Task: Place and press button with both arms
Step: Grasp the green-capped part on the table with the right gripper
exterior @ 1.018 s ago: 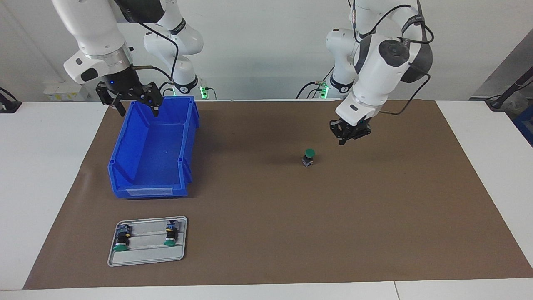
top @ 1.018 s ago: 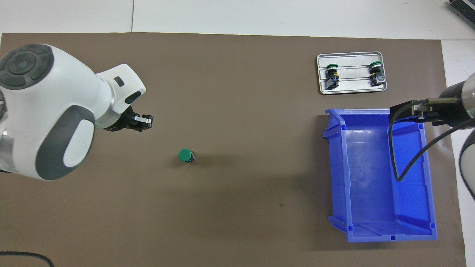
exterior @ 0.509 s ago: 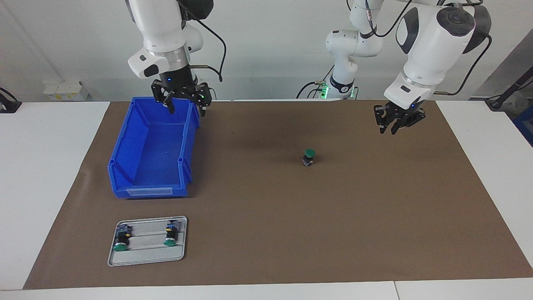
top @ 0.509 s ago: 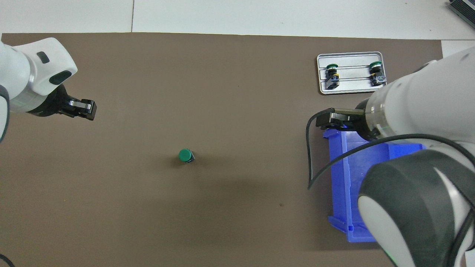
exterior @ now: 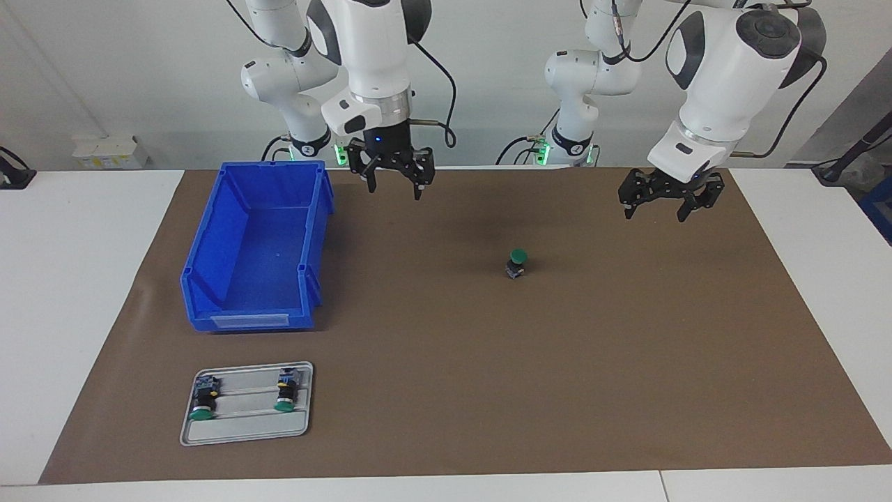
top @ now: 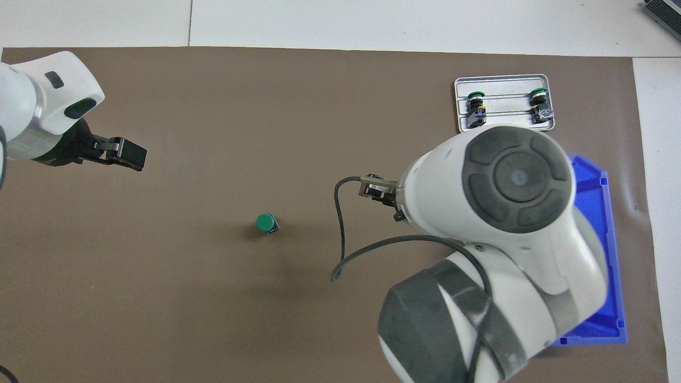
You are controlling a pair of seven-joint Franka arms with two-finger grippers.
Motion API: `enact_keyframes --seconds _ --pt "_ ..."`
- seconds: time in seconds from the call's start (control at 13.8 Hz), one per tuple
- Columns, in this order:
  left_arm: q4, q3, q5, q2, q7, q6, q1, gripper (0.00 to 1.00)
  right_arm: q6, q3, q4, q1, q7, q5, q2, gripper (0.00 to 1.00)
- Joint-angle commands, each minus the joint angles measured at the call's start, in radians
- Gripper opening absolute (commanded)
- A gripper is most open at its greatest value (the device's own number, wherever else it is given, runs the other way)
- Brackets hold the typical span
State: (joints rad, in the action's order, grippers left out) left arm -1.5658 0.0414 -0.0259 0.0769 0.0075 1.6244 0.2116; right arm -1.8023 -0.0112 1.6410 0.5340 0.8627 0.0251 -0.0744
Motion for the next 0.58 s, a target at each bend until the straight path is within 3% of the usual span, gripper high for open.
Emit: enact_keyframes --seconds 0.0,0.36,0.51 --pt "0.029 -0.008 0.032 0.011 -0.009 -0.035 -0.041 1.0 -0.035 0.004 -0.07 0.062 0.143 0.03 -0.097 0.92" --pt "0.107 -0.025 0.049 0.044 -0.009 -0.124 -0.068 1.0 -0.11 0.004 -0.162 0.141 0.33 0.042 -0.257 0.91" --pt "0.11 -0.057 0.052 0.046 -0.011 -0.15 -0.078 1.0 -0.112 0.004 -0.26 0.172 0.401 0.042 -0.347 0.9"
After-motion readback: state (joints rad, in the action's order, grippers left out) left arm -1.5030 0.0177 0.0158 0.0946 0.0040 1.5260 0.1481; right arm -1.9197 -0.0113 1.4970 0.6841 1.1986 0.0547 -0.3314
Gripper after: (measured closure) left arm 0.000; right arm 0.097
